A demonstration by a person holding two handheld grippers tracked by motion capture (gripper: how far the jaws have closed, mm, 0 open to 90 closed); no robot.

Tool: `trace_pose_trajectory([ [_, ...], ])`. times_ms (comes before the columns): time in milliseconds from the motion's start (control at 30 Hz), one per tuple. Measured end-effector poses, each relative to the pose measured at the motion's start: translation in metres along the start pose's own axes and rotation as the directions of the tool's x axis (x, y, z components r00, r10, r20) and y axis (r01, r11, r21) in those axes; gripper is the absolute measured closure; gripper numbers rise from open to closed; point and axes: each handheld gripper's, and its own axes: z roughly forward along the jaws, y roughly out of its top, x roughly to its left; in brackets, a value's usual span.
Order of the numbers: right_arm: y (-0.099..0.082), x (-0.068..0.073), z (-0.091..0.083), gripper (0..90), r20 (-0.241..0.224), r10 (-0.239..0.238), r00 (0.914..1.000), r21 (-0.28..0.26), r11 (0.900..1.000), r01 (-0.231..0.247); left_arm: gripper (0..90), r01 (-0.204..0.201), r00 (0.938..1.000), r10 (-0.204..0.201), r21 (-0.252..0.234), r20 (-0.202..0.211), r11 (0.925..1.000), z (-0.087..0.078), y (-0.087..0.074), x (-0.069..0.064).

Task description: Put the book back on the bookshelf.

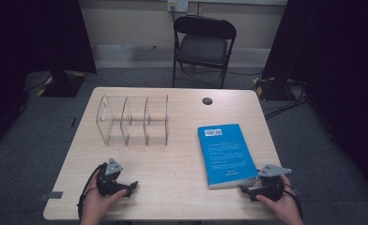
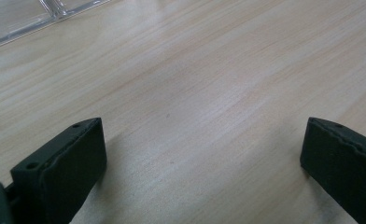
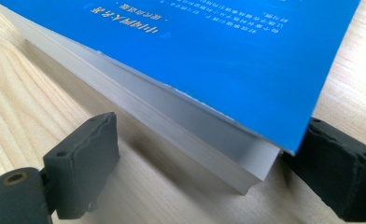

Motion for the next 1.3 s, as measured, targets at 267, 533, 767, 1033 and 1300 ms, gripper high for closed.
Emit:
trace_pose_trajectory([
  [267, 0.0, 0.0, 0.0, 9.9, 0.0, 0.0, 1.0, 0.0, 1.0, 0.0, 0.0, -0.002, 1.0, 0.002, -0.001, 0.008, 1.0, 0.001, 0.0, 0.0],
  [533, -0.001, 0.0, -0.002, 16.0, 0.01, 0.009, 0.9999, -0.012, 0.9999, -0.008, 0.0, -0.002, 0.9999, 0.002, 0.0, 0.017, 1.0, 0.003, 0.003, 0.0],
  [767, -0.003, -0.004, -0.004, 22.5, 0.007, 0.007, 0.9999, -0.026, 0.9996, -0.007, 16.9, -0.02, 0.9973, 0.02, 0.004, 0.07, 0.9998, 0.0, 0.01, -0.008],
  [1033, -0.002, -0.004, -0.005, 22.9, 0.012, 0.008, 0.9999, -0.023, 0.9997, -0.008, 16.2, -0.031, 0.9899, 0.031, -0.003, 0.139, 0.9995, 0.003, 0.018, -0.019],
  [1300, 0.0, -0.002, -0.004, 23.3, 0.015, 0.01, 0.9998, -0.011, 0.9999, -0.01, 16.0, -0.093, 0.9725, 0.092, -0.005, 0.214, 0.9956, 0.004, 0.034, -0.046],
])
